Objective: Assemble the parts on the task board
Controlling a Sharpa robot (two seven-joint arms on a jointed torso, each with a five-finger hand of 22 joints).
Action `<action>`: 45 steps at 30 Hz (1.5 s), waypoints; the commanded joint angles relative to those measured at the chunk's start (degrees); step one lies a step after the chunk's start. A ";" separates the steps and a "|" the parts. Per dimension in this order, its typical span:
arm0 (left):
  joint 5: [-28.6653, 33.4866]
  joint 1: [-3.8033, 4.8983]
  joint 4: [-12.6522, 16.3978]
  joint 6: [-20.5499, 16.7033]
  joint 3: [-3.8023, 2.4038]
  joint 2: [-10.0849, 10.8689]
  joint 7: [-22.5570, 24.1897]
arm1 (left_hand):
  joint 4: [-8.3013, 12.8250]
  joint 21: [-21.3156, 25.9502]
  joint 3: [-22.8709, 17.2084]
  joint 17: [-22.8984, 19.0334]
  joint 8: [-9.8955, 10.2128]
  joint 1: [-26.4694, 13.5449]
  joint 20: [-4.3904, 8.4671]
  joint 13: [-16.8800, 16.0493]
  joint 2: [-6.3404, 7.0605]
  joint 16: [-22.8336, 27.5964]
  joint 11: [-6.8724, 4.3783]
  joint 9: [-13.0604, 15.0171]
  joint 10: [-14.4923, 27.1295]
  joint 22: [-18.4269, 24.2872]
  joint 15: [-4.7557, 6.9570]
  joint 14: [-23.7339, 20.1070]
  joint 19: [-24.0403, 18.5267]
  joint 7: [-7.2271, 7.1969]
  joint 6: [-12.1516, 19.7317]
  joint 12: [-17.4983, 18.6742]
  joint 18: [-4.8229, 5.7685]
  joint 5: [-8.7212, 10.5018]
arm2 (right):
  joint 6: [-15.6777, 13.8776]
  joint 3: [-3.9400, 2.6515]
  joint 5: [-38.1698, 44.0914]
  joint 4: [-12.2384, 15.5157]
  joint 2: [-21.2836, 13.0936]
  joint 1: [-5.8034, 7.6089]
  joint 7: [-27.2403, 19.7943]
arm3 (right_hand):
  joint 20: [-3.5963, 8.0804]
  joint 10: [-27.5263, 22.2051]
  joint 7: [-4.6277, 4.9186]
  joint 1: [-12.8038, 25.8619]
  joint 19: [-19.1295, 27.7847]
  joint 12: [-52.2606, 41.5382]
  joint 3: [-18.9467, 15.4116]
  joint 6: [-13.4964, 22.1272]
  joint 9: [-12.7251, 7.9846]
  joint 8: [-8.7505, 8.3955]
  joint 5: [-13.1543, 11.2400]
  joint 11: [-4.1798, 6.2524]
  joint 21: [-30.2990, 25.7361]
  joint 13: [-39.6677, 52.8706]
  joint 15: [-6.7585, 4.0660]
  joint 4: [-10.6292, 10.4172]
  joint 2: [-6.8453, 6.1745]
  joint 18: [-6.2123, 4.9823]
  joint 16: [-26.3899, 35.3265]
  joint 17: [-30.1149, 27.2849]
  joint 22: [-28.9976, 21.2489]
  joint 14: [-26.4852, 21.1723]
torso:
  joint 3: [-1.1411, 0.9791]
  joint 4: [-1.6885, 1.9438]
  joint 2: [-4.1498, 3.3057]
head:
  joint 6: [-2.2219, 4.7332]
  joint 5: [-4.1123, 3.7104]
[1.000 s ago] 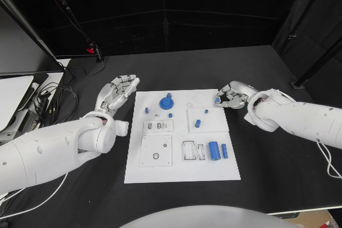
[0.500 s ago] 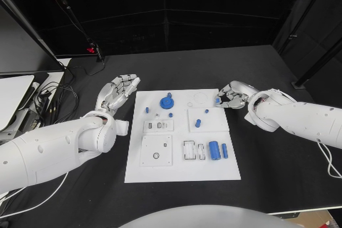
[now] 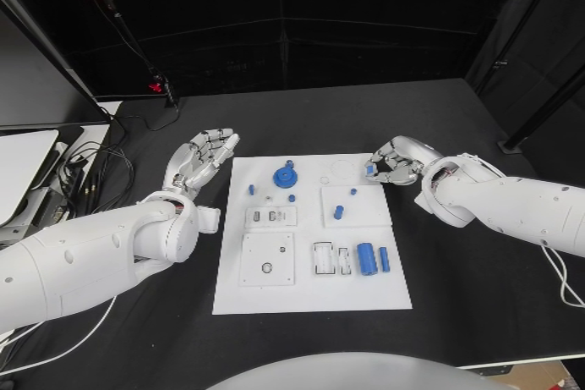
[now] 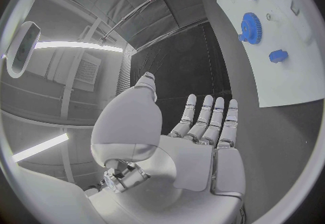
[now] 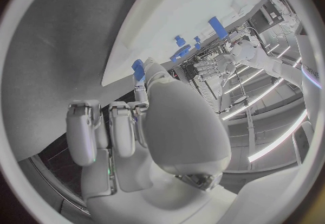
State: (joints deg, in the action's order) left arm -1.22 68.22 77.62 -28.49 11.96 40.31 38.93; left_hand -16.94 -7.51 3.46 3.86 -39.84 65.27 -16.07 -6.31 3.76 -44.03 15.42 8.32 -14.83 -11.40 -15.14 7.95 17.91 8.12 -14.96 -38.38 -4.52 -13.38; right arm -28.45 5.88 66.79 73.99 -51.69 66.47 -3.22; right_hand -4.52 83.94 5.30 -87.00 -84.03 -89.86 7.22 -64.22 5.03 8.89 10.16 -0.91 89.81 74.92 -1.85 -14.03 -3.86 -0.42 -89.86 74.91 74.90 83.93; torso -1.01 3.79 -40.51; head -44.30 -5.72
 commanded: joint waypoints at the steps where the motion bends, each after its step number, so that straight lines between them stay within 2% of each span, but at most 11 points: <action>1: -0.33 0.09 0.05 0.42 -0.04 0.05 18.05 | -0.05 -0.28 -0.37 -0.06 -0.32 -0.01 -0.32 0.05 -0.55 -0.19 -0.08 -0.05 0.48 -0.09 0.00 -0.21 -0.20 8.97 0.57 -0.24 -0.68 -0.26 | -5.62 -0.06 -3.30 1.41 -0.28 0.10 -3.32 | -0.19 6.06 -0.38 -0.02 -5.97 -0.14 0.15 -1.14 0.56 0.46 0.38 -0.45 0.19 15.08 0.23 0.38 0.60 0.42 -0.14 15.09 15.10 6.07 | 0.03 -0.04 0.05 | 0.04 0.43; 8: -0.33 0.09 -0.28 0.40 0.07 -0.20 18.03 | -0.04 -0.29 -0.39 -0.06 -0.33 0.01 -0.32 0.06 -0.58 -0.20 -0.08 -0.07 0.49 -0.09 -0.01 -0.21 -0.20 8.97 0.57 -0.26 -0.68 -0.28 | -4.99 -0.17 -5.11 6.36 -0.82 0.71 -1.24 | -0.32 6.06 -0.11 -0.11 -5.97 -0.14 0.18 -1.40 0.45 0.17 1.00 -0.72 0.19 15.08 0.42 0.68 0.70 0.42 -0.14 15.09 15.10 6.07 | 0.05 0.17 0.19 | -0.23 0.86; 13: -0.33 0.09 -0.50 0.43 0.37 -0.44 17.99 | -0.04 -0.29 -0.39 -0.06 -0.33 0.01 -0.32 0.06 -0.58 -0.20 -0.08 -0.07 0.49 -0.09 -0.01 -0.21 -0.20 8.97 0.57 -0.26 -0.68 -0.28 | -3.31 -0.20 -4.53 9.61 0.57 1.21 1.47 | -0.43 6.06 -0.02 -0.12 -5.97 -0.14 0.17 -1.53 0.35 -0.11 1.66 -0.84 0.19 15.08 0.55 0.92 0.78 0.42 -0.14 15.09 15.10 6.07 | 0.01 0.20 0.13 | -0.54 1.77; 19: -0.33 0.09 -0.58 0.41 0.53 -0.63 17.94 | -0.04 -0.29 -0.39 -0.06 -0.33 0.01 -0.32 0.06 -0.58 -0.20 -0.08 -0.07 0.49 -0.09 -0.01 -0.21 -0.20 8.97 0.57 -0.26 -0.68 -0.28 | -2.13 -0.21 -2.75 12.87 3.85 1.39 5.98 | -0.49 6.06 0.05 -0.16 -5.97 -0.14 0.18 -1.63 0.30 -0.24 1.99 -0.91 0.19 15.08 0.60 1.09 0.86 0.42 -0.14 15.09 15.10 6.07 | 0.06 0.14 0.15 | -1.27 4.11; 20: -0.33 0.09 -0.60 0.40 0.54 -0.67 17.93 | -0.04 -0.29 -0.39 -0.06 -0.33 0.01 -0.32 0.06 -0.58 -0.20 -0.08 -0.07 0.49 -0.09 -0.01 -0.21 -0.20 8.97 0.57 -0.26 -0.68 -0.28 | -2.04 -0.22 -2.33 13.64 4.82 1.41 7.14 | -0.50 6.06 0.06 -0.17 -5.97 -0.14 0.18 -1.64 0.29 -0.27 2.04 -0.92 0.19 15.08 0.61 1.12 0.87 0.42 -0.14 15.09 15.10 6.07 | 0.08 0.15 0.19 | -1.59 5.01; 22: -0.33 0.09 -0.61 0.38 0.56 -0.69 17.92 | -0.04 -0.29 -0.39 -0.06 -0.33 0.01 -0.32 0.06 -0.58 -0.20 -0.08 -0.07 0.49 -0.09 -0.01 -0.21 -0.20 8.97 0.57 -0.26 -0.68 -0.28 | -1.89 -0.22 -1.99 14.18 5.52 1.42 8.03 | -0.50 6.06 0.07 -0.18 -5.97 -0.14 0.18 -1.64 0.29 -0.28 2.07 -0.92 0.19 15.08 0.62 1.14 0.88 0.42 -0.14 15.09 15.10 6.07 | 0.08 0.14 0.17 | -1.65 5.36; 23: -0.33 0.09 -0.61 0.38 0.56 -0.72 17.91 | -0.04 -0.29 -0.39 -0.06 -0.33 0.01 -0.32 0.06 -0.58 -0.20 -0.08 -0.07 0.49 -0.09 -0.01 -0.21 -0.20 8.97 0.57 -0.26 -0.68 -0.28 | -1.72 -0.22 -1.65 14.60 6.09 1.42 8.80 | -0.51 6.06 0.07 -0.18 -5.97 -0.14 0.18 -1.64 0.28 -0.29 2.07 -0.92 0.19 15.08 0.62 1.14 0.88 0.42 -0.14 15.09 15.10 6.07 | 0.09 0.19 0.19 | -1.91 6.10; 27: -0.33 0.09 -0.56 0.35 0.58 -0.78 17.90 | -0.04 -0.29 -0.39 -0.06 -0.33 0.01 -0.32 0.06 -0.58 -0.20 -0.08 -0.07 0.49 -0.09 -0.01 -0.21 -0.20 8.97 0.57 -0.26 -0.68 -0.28 | -0.95 -0.22 -0.59 15.62 8.41 1.41 11.14 | -0.50 6.06 0.16 -0.20 -5.97 -0.14 0.18 -1.70 0.26 -0.37 2.18 -1.05 0.19 15.08 0.53 1.26 0.89 0.42 -0.14 15.09 15.10 6.07 | 0.03 0.26 0.11 | -2.29 6.91; 29: -0.33 0.10 -0.54 0.33 0.59 -0.79 17.90 | -0.04 -0.29 -0.39 -0.06 -0.33 0.01 -0.32 0.06 -0.58 -0.20 -0.08 -0.07 0.49 -0.09 -0.01 -0.21 -0.20 8.97 0.57 -0.26 -0.68 -0.28 | -0.64 -0.21 -0.32 15.66 9.69 1.35 11.78 | -0.49 6.06 0.25 -0.27 -5.97 -0.14 0.21 -1.75 0.22 -0.47 2.34 -1.15 0.19 15.08 0.46 1.42 0.95 0.42 -0.14 15.09 15.10 6.07 | 0.02 0.12 0.10 | -2.57 7.49; 35: -0.33 0.10 -0.50 0.30 0.59 -0.81 17.88 | -0.04 -0.29 -0.39 -0.06 -0.33 0.01 -0.32 0.06 -0.58 -0.20 -0.08 -0.07 0.49 -0.09 -0.01 -0.21 -0.20 8.97 0.57 -0.26 -0.68 -0.28 | -0.67 -0.18 0.54 15.44 12.36 0.78 14.17 | -0.48 6.06 0.49 -0.37 -5.97 -0.14 0.30 -1.77 0.12 -0.76 2.74 -1.32 0.19 15.08 0.44 1.80 1.04 0.42 -0.14 15.09 15.10 6.07 | -0.02 0.16 0.01 | -3.20 8.40; 45: -0.33 0.10 -0.56 0.28 0.60 -0.84 17.83 | -0.04 -0.29 -0.39 -0.06 -0.33 0.01 -0.32 0.06 -0.58 -0.20 -0.08 -0.07 0.49 -0.09 -0.01 -0.21 -0.20 8.97 0.57 -0.26 -0.68 -0.28 | -0.95 -0.14 3.52 16.00 14.24 -0.59 21.50 | -0.52 6.06 0.68 -0.31 -5.97 -0.14 0.26 -1.69 -0.05 -1.21 3.45 -1.50 0.19 15.08 0.51 2.29 0.90 0.42 -0.14 15.09 15.10 6.07 | 0.04 -0.02 0.07 | -3.88 8.55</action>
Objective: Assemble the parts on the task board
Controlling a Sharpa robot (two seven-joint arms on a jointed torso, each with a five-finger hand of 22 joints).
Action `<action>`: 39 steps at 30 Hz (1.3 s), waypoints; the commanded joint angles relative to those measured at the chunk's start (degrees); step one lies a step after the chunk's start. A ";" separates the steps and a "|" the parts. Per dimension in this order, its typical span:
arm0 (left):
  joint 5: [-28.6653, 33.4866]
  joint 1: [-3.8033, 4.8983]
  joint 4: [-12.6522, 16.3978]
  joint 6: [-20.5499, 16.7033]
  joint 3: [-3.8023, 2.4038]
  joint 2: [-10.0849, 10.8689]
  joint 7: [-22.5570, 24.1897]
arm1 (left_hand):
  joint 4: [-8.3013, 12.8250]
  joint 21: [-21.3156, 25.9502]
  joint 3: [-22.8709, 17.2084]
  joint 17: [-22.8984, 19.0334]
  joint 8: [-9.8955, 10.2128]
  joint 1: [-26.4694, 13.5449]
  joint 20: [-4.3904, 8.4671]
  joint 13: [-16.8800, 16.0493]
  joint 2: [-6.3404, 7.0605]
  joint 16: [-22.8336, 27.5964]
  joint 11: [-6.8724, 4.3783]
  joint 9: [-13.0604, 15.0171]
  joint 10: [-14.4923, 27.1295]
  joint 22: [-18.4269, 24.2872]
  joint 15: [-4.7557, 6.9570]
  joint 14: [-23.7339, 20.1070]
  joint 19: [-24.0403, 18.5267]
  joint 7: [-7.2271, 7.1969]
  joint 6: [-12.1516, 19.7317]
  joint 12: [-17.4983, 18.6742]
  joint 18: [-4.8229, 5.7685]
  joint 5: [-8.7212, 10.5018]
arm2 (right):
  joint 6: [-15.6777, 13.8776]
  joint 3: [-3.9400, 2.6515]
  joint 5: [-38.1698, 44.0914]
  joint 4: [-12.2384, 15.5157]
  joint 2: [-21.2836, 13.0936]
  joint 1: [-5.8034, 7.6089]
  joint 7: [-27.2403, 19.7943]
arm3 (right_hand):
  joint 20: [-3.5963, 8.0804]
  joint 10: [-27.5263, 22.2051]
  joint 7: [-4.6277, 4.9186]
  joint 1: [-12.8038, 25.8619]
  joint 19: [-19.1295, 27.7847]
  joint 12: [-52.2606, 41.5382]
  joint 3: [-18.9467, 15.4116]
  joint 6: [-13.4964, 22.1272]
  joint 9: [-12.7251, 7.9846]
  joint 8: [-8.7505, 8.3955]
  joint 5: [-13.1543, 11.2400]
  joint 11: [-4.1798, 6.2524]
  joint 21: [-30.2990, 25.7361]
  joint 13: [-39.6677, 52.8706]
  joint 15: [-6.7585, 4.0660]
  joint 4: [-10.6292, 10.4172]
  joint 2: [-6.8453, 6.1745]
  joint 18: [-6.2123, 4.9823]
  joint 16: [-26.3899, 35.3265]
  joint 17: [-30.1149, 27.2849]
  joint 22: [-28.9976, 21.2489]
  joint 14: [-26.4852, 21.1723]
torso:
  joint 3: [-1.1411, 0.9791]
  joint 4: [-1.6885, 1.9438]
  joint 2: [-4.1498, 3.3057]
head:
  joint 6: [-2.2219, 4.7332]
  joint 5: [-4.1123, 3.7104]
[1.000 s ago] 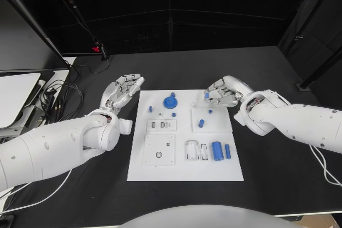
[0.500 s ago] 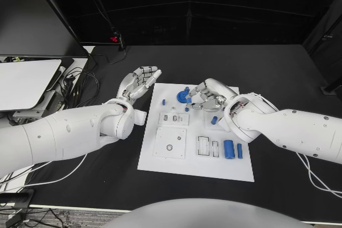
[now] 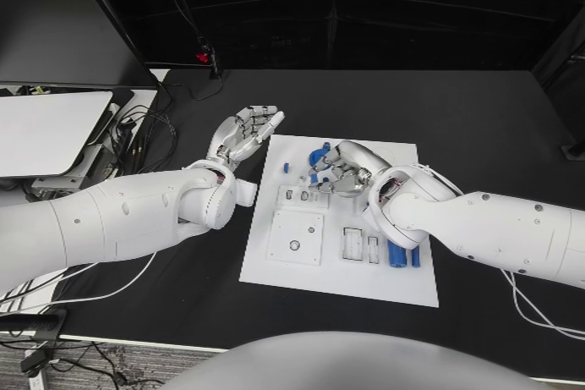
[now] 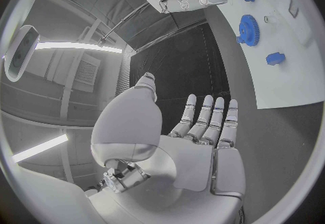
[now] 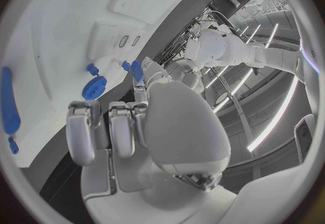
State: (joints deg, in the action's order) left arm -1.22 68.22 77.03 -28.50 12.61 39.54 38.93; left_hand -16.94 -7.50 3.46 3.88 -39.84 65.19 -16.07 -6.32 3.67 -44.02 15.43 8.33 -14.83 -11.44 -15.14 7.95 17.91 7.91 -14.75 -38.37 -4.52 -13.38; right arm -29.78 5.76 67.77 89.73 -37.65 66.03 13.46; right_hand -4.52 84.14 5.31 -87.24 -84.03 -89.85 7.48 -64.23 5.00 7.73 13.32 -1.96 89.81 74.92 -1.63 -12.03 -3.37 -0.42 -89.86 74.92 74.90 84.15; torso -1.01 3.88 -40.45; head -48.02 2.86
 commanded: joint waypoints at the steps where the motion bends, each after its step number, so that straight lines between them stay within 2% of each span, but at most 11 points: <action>1: -0.32 0.09 0.02 0.30 -0.05 -0.08 17.83 | -0.04 -0.29 -0.39 -0.07 -0.33 0.10 -0.32 0.07 -0.50 -0.21 -0.08 -0.08 0.49 -0.06 -0.01 -0.21 -0.20 9.18 0.36 -0.26 -0.68 -0.28 | 0.68 -0.01 2.79 0.26 0.30 -0.31 5.32 | -0.53 5.86 0.71 0.06 -5.97 -0.15 -0.06 -1.63 -0.05 -0.15 0.32 -0.48 0.19 15.08 0.30 0.30 0.35 0.42 -0.14 15.08 15.10 5.85 | 0.02 -0.09 0.03 | -0.25 -0.15; 7: -0.32 0.09 0.00 0.34 -0.04 -0.08 17.81 | -0.03 -0.37 -0.47 -0.07 -0.41 0.18 -0.33 0.16 -0.71 -0.26 -0.08 -0.17 0.51 -0.11 -0.02 -0.22 -0.21 9.18 0.38 -0.36 -0.68 -0.36 | 0.65 -0.01 4.05 -0.26 0.79 -1.15 6.79 | -0.57 5.86 0.80 0.45 -5.97 -0.15 -0.21 -1.46 -0.17 -0.45 0.33 -0.57 0.19 15.08 0.35 0.28 0.24 0.42 -0.14 15.08 15.10 5.85 | 0.03 -0.11 0.07 | -0.52 -0.73; 11: -0.32 0.09 0.03 0.33 -0.04 -0.04 17.79 | -0.03 -0.37 -0.47 -0.07 -0.41 0.18 -0.33 0.16 -0.71 -0.26 -0.08 -0.17 0.51 -0.11 -0.02 -0.22 -0.21 9.18 0.38 -0.36 -0.68 -0.36 | 0.37 0.00 4.63 -1.12 1.23 -1.41 7.03 | -0.58 5.86 0.82 0.55 -5.97 -0.15 -0.24 -1.41 -0.20 -0.53 0.32 -0.59 0.19 15.08 0.36 0.28 0.23 0.42 -0.14 15.08 15.10 5.85 | 0.00 -0.02 0.04 | -0.45 -0.70; 16: -0.32 0.09 0.07 0.34 -0.03 0.01 17.78 | -0.03 -0.37 -0.47 -0.07 -0.41 0.18 -0.33 0.16 -0.71 -0.26 -0.08 -0.17 0.51 -0.11 -0.02 -0.22 -0.21 9.18 0.38 -0.36 -0.68 -0.36 | 0.55 0.01 4.78 -1.86 1.82 -1.55 7.02 | -0.59 5.86 0.82 0.64 -5.97 -0.15 -0.27 -1.31 -0.25 -0.65 0.33 -0.60 0.19 15.08 0.37 0.30 0.21 0.42 -0.14 15.08 15.10 5.85 | -0.02 -0.02 0.05 | -0.50 -0.84; 25: -0.32 0.09 0.13 0.30 -0.02 0.09 17.78 | -0.03 -0.37 -0.47 -0.07 -0.41 0.18 -0.33 0.16 -0.71 -0.26 -0.08 -0.17 0.51 -0.11 -0.02 -0.22 -0.21 9.18 0.38 -0.36 -0.68 -0.36 | 2.56 0.01 4.80 -2.38 2.51 -1.73 7.87 | -0.61 5.86 0.82 0.78 -5.97 -0.15 -0.29 -1.13 -0.33 -0.88 0.27 -0.61 0.19 15.08 0.39 0.34 0.22 0.42 -0.14 15.08 15.10 5.85 | 0.05 -0.03 0.01 | -0.53 -1.07; 39: -0.32 0.09 0.12 0.30 -0.01 0.09 17.76 | -0.02 -0.41 -0.53 -0.07 -0.46 0.24 -0.34 0.22 -0.88 -0.29 -0.08 -0.24 0.53 -0.14 -0.04 -0.23 -0.24 9.18 0.39 -0.43 -0.68 -0.42 | 3.67 0.03 4.81 -2.66 2.93 -1.92 8.40 | -0.64 5.86 0.85 0.92 -5.97 -0.15 -0.33 -0.87 -0.45 -1.19 0.15 -0.64 0.19 15.08 0.41 0.44 0.16 0.42 -0.14 15.08 15.10 5.85 | 0.00 -0.06 0.03 | -0.74 -1.31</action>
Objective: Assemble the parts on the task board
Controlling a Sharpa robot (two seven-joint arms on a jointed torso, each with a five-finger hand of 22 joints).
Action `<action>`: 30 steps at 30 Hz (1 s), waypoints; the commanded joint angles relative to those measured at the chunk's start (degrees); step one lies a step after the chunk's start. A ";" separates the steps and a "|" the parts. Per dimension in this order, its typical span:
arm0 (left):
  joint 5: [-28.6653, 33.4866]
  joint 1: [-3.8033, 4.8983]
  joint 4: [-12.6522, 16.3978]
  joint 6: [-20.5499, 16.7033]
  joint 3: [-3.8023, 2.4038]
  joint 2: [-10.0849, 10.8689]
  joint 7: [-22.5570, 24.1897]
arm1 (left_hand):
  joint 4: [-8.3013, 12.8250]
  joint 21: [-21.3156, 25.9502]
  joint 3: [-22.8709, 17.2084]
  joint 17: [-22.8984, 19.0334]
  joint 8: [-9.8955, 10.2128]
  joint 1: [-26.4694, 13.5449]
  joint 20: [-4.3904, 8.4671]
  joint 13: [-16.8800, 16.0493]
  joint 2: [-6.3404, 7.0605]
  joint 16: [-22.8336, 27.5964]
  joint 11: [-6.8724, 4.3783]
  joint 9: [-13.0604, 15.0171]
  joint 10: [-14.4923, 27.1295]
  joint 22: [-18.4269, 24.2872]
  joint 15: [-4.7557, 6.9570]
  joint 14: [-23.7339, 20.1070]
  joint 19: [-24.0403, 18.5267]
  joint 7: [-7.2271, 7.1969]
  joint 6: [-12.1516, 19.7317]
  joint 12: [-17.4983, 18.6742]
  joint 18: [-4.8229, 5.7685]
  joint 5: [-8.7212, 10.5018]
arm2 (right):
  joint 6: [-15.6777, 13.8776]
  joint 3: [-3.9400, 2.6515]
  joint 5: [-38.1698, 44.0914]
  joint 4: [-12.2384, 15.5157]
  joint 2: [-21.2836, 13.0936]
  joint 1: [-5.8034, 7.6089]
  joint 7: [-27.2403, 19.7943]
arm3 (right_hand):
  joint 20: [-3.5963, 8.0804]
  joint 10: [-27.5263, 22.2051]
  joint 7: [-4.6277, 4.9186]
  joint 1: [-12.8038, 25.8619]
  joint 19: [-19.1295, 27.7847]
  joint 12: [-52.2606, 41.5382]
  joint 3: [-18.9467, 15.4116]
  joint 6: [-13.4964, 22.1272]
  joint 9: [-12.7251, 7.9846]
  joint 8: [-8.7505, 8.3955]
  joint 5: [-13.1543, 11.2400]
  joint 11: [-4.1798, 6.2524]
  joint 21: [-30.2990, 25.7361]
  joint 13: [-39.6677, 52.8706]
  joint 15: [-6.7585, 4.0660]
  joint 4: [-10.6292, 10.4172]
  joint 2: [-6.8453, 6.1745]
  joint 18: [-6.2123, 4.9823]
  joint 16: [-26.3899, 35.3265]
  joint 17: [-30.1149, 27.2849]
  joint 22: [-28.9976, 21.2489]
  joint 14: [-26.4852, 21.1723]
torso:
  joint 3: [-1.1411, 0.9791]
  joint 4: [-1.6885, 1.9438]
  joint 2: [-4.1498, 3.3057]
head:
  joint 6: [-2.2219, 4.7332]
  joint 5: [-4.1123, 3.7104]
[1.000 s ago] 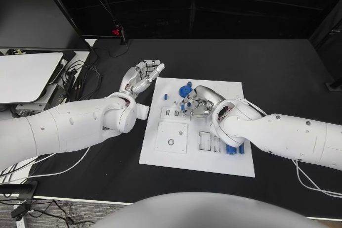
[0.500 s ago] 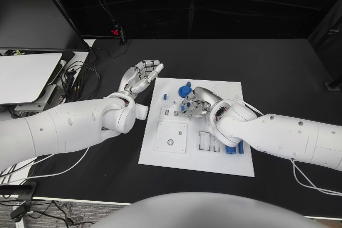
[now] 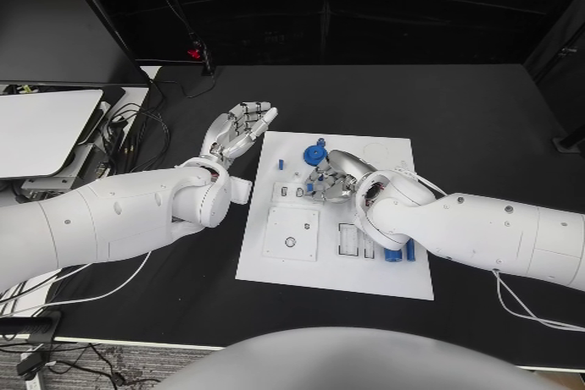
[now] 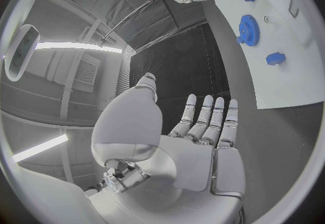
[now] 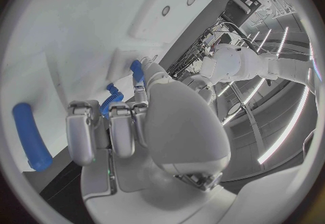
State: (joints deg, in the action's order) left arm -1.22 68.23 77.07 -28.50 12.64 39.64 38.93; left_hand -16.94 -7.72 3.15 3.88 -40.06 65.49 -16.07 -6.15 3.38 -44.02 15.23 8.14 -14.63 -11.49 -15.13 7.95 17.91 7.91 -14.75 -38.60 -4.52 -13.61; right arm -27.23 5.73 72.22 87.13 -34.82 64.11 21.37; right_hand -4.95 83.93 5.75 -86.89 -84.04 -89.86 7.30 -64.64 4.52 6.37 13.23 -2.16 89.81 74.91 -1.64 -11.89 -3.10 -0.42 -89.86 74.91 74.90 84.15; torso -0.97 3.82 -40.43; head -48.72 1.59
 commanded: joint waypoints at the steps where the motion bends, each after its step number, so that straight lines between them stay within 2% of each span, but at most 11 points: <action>1: -0.32 0.09 0.08 0.30 -0.04 0.00 17.76 | -0.01 -0.19 -0.22 -0.08 -0.23 -0.06 -0.34 0.05 -0.58 -0.29 0.12 -0.05 0.32 -0.08 -0.04 -0.23 -0.24 9.18 0.39 -0.20 -0.68 -0.19 | 1.15 0.05 0.35 -0.08 0.14 -0.02 0.48 | -0.22 6.07 0.42 0.60 -5.96 -0.14 -0.16 -0.41 0.00 0.11 0.22 -0.45 0.19 15.09 0.42 0.32 -0.13 0.42 -0.14 15.09 15.10 5.85 | -0.03 0.00 0.01 | -0.03 -0.04; 10: -0.32 0.09 0.05 0.37 -0.04 -0.01 17.72 | 0.00 -0.22 -0.26 -0.08 -0.26 -0.01 -0.35 0.09 -0.69 -0.32 0.12 -0.09 0.33 -0.09 -0.05 -0.24 -0.28 9.18 0.40 -0.25 -0.67 -0.23 | 1.12 0.05 0.71 -0.20 0.34 -0.10 0.54 | -0.27 6.07 0.57 0.82 -5.96 -0.14 -0.30 0.13 -0.21 -0.47 0.03 -0.55 0.19 15.09 0.49 0.56 -0.46 0.42 -0.14 15.09 15.10 5.85 | -0.04 0.01 0.00 | -0.05 -0.19; 17: -0.32 0.09 0.00 0.37 -0.04 0.04 17.69 | 0.00 -0.22 -0.26 -0.08 -0.26 -0.01 -0.35 0.09 -0.69 -0.32 0.12 -0.09 0.33 -0.09 -0.05 -0.24 -0.28 9.18 0.40 -0.25 -0.67 -0.23 | 1.20 0.05 1.46 -0.11 0.27 -0.12 0.81 | -0.45 6.07 1.05 1.03 -5.96 -0.14 -0.67 0.98 -0.49 -1.37 -0.41 -0.94 0.19 15.09 0.75 1.03 -1.80 0.42 -0.14 15.09 15.10 5.85 | -0.06 0.01 -0.01 | -0.12 -0.11; 24: -0.32 0.09 -0.08 0.39 -0.04 0.02 17.68 | 0.00 -0.23 -0.29 -0.08 -0.28 0.03 -0.36 0.12 -0.76 -0.33 0.12 -0.12 0.34 -0.10 -0.06 -0.24 -0.30 9.18 0.41 -0.28 -0.67 -0.27 | 1.42 0.05 1.65 -0.08 0.32 -0.12 0.90 | -0.48 6.07 1.06 1.03 -5.96 -0.14 -0.64 0.97 -0.49 -1.40 -0.43 -0.97 0.19 15.09 0.79 1.04 -1.82 0.42 -0.14 15.09 15.10 5.85 | -0.01 -0.05 0.01 | -0.24 -0.21; 30: -0.32 0.09 -0.09 0.41 -0.03 0.02 17.65 | 0.01 -0.25 -0.31 -0.08 -0.30 0.06 -0.37 0.14 -0.83 -0.35 0.12 -0.15 0.35 -0.11 -0.07 -0.24 -0.30 9.18 0.41 -0.30 -0.67 -0.29 | 1.56 0.05 1.71 -0.13 0.29 -0.13 0.95 | -0.50 6.07 1.03 1.01 -5.96 -0.14 -0.58 0.92 -0.48 -1.39 -0.42 -0.97 0.19 15.09 0.81 1.05 -1.77 0.42 -0.14 15.09 15.10 5.85 | -0.03 0.03 0.02 | -0.31 -0.32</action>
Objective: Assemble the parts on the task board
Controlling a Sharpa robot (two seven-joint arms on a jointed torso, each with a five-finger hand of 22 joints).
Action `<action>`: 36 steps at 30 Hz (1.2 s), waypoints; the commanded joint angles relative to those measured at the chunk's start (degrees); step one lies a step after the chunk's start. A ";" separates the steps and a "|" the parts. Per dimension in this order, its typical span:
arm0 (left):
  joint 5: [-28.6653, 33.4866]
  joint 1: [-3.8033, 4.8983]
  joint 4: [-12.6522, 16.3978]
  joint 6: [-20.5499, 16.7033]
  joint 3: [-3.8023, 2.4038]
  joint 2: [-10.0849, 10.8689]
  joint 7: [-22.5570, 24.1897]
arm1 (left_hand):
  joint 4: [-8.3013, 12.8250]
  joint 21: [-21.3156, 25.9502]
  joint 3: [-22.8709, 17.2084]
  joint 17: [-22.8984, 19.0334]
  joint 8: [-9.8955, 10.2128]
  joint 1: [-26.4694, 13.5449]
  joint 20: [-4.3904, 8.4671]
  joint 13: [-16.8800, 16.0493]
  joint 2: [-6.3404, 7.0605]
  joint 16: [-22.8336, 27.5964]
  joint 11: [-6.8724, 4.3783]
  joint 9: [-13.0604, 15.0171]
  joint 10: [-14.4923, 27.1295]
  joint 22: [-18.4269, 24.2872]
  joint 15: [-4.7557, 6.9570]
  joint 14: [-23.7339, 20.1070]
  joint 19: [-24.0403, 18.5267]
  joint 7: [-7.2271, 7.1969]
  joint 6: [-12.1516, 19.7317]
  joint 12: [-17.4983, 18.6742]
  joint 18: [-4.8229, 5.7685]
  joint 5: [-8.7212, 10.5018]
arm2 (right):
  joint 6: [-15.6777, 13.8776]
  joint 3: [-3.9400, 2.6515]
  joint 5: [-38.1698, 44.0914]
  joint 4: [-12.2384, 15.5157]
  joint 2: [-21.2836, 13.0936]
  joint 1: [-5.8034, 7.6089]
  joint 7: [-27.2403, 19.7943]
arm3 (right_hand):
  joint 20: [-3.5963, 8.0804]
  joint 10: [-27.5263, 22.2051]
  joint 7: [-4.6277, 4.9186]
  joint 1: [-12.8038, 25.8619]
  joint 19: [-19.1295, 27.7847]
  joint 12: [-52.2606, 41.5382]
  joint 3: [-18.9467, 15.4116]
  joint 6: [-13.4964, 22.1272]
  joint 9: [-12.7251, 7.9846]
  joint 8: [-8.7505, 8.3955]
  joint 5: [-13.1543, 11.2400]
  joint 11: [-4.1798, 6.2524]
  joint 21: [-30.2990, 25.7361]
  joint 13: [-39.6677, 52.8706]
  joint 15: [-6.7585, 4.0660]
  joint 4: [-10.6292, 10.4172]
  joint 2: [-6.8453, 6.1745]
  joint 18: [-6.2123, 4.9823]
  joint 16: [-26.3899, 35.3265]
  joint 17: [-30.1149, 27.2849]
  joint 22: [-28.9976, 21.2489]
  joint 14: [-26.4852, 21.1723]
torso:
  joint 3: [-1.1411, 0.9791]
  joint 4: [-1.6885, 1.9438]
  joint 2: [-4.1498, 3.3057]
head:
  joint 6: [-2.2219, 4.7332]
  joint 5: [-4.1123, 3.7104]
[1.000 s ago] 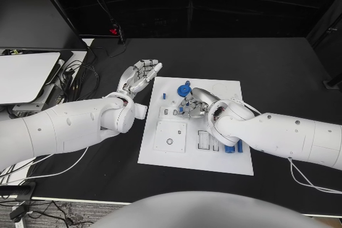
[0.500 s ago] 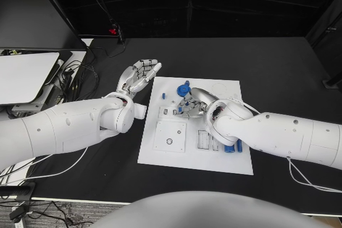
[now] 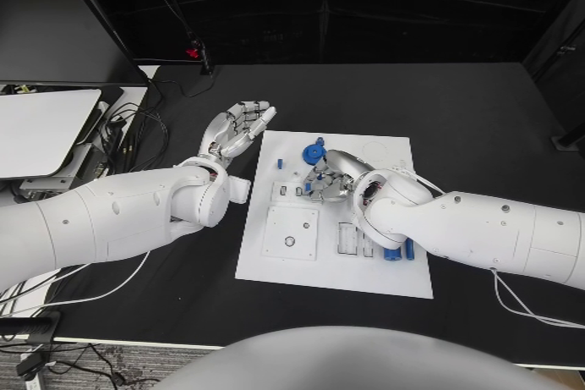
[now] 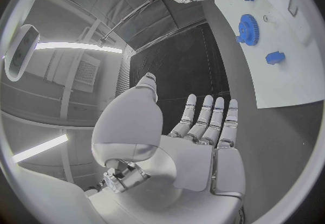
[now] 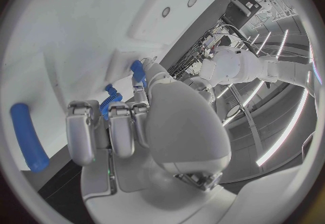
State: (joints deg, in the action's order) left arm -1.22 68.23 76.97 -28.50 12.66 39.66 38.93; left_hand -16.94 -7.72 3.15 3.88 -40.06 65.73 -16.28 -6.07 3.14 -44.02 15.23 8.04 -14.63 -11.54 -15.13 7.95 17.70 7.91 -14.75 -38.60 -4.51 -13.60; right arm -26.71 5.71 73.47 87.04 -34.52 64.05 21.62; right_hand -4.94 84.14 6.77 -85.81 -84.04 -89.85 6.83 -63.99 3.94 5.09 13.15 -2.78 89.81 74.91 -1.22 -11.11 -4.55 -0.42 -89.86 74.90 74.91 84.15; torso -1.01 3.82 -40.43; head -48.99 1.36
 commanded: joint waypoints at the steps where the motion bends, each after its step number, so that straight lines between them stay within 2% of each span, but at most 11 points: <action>1: -0.32 0.09 0.01 0.41 -0.05 0.00 17.65 | 0.01 -0.25 -0.31 -0.08 -0.30 -0.17 -0.16 0.07 -0.59 -0.35 0.12 -0.05 0.35 -0.07 -0.07 -0.24 -0.10 9.18 0.41 -0.31 -0.67 -0.30 | 1.09 0.08 0.46 -0.05 -0.02 -0.07 0.70 | -0.52 5.86 -0.02 -0.10 -5.96 -0.15 -0.05 0.22 0.11 -0.11 -0.33 -0.35 0.19 15.09 0.41 0.29 -0.28 0.42 -0.14 15.10 15.09 5.85 | 0.01 0.03 0.04 | -0.06 -0.11; 7: -0.32 0.09 -0.02 0.43 -0.04 0.00 17.62 | 0.01 -0.25 -0.32 -0.08 -0.31 -0.17 -0.16 0.07 -0.60 -0.35 0.12 -0.05 0.35 -0.07 -0.07 -0.25 -0.10 9.18 0.41 -0.31 -0.67 -0.30 | 1.29 0.08 0.50 -0.11 0.04 -0.07 0.67 | -0.58 5.86 -0.09 -0.36 -5.96 -0.15 0.08 0.27 0.08 -0.24 -0.49 -0.30 0.19 15.09 0.46 0.55 -0.44 0.42 -0.14 15.10 15.09 5.85 | 0.01 -0.02 0.02 | -0.10 -0.27; 13: -0.32 0.09 -0.05 0.53 -0.04 -0.06 17.57 | 0.02 -0.28 -0.38 -0.09 -0.36 -0.06 -0.18 0.13 -0.77 -0.38 0.12 -0.12 0.37 -0.07 -0.09 -0.26 -0.16 9.18 0.42 -0.38 -0.66 -0.36 | 1.54 0.08 0.82 -0.23 0.14 -0.07 0.67 | -0.71 5.86 0.03 -0.55 -5.96 -0.15 -0.05 0.57 0.02 -0.64 -1.42 -0.39 0.19 15.09 0.58 0.80 -1.73 0.42 -0.14 15.10 15.09 5.85 | 0.02 0.06 0.01 | -0.14 -0.49; 20: -0.32 0.09 -0.04 0.53 -0.04 -0.05 17.56 | 0.02 -0.28 -0.38 -0.09 -0.36 -0.06 -0.18 0.13 -0.77 -0.38 0.12 -0.12 0.37 -0.07 -0.09 -0.26 -0.16 9.18 0.42 -0.38 -0.66 -0.36 | 1.53 0.08 1.14 -0.28 0.17 -0.09 0.50 | -0.85 5.86 0.28 -0.30 -5.96 -0.15 -0.23 0.96 -0.04 -1.01 -1.98 -0.59 0.19 15.09 0.74 0.23 -2.92 0.42 -0.14 15.10 15.09 5.85 | -0.01 -0.03 0.03 | -0.24 -0.45; 25: -0.32 0.09 -0.08 0.56 -0.03 -0.06 17.56 | 0.02 -0.28 -0.38 -0.09 -0.36 -0.06 -0.18 0.13 -0.77 -0.38 0.12 -0.12 0.37 -0.07 -0.09 -0.26 -0.16 9.18 0.42 -0.38 -0.66 -0.36 | 1.25 0.08 1.39 -0.33 0.18 -0.11 0.40 | -1.07 5.86 0.70 -0.05 -5.96 -0.15 -0.65 1.65 -0.09 -1.33 -2.92 -0.98 0.19 15.09 1.01 -1.02 -4.14 0.42 -0.14 15.10 15.09 5.85 | -0.01 -0.02 0.02 | -0.21 -0.54; 28: -0.32 0.08 -0.14 0.60 -0.02 -0.09 17.55 | 0.03 -0.29 -0.41 -0.09 -0.39 0.00 -0.19 0.18 -0.87 -0.41 0.13 -0.17 0.38 -0.07 -0.11 -0.27 -0.22 9.18 0.43 -0.43 -0.64 -0.39 | 0.72 0.08 1.51 -0.28 0.19 -0.12 0.24 | -1.34 5.86 1.03 -0.31 -5.96 -0.15 -1.35 2.41 -0.09 -1.37 -4.20 -1.30 0.19 15.09 1.29 -2.69 -5.25 0.42 -0.14 15.10 15.09 5.85 | -0.02 -0.01 0.01 | -0.17 -0.58; 32: -0.32 0.08 -0.16 0.64 -0.01 -0.11 17.55 | 0.03 -0.29 -0.41 -0.09 -0.39 0.00 -0.19 0.18 -0.87 -0.41 0.13 -0.17 0.38 -0.07 -0.11 -0.27 -0.22 9.18 0.43 -0.43 -0.64 -0.39 | -0.06 0.08 1.65 -0.22 0.19 -0.13 -0.14 | -1.62 5.86 1.60 -0.58 -5.96 -0.15 -3.93 4.03 -0.13 -1.45 -6.20 -1.79 0.19 15.09 1.53 -5.48 -6.64 0.42 -0.14 15.10 15.09 5.85 | -0.02 0.01 -0.02 | -0.15 -0.72; 36: -0.32 0.08 -0.19 0.70 0.01 -0.13 17.53 | 0.03 -0.29 -0.41 -0.09 -0.39 0.00 -0.19 0.18 -0.87 -0.41 0.13 -0.17 0.38 -0.07 -0.11 -0.27 -0.22 9.18 0.43 -0.43 -0.64 -0.39 | -1.09 0.08 1.85 -0.19 0.19 -0.13 -0.73 | -1.78 5.86 1.93 0.57 -5.96 -0.15 -6.02 5.29 -0.14 -1.46 -8.68 -2.09 0.19 15.09 1.71 -5.79 -7.47 0.42 -0.14 15.10 15.09 5.85 | 0.02 0.01 -0.01 | -0.25 -0.75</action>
State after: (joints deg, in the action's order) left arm -1.22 68.22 76.76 -28.40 12.71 39.58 38.93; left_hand -16.94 -7.72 3.15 3.89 -40.06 65.73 -16.27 -5.94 2.69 -44.24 15.23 7.91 -14.63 -11.52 -15.13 7.96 17.70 8.12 -14.54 -38.83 -4.52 -13.60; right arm -26.26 5.80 74.66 86.71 -34.37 63.87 21.78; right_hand -6.19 84.04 8.78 -85.41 -84.00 -89.85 1.14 -59.04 3.85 3.96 4.79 -4.52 89.81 74.92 0.13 -16.91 -11.83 -0.42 -89.86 74.94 74.90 84.02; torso -1.02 3.82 -40.42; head -49.13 0.63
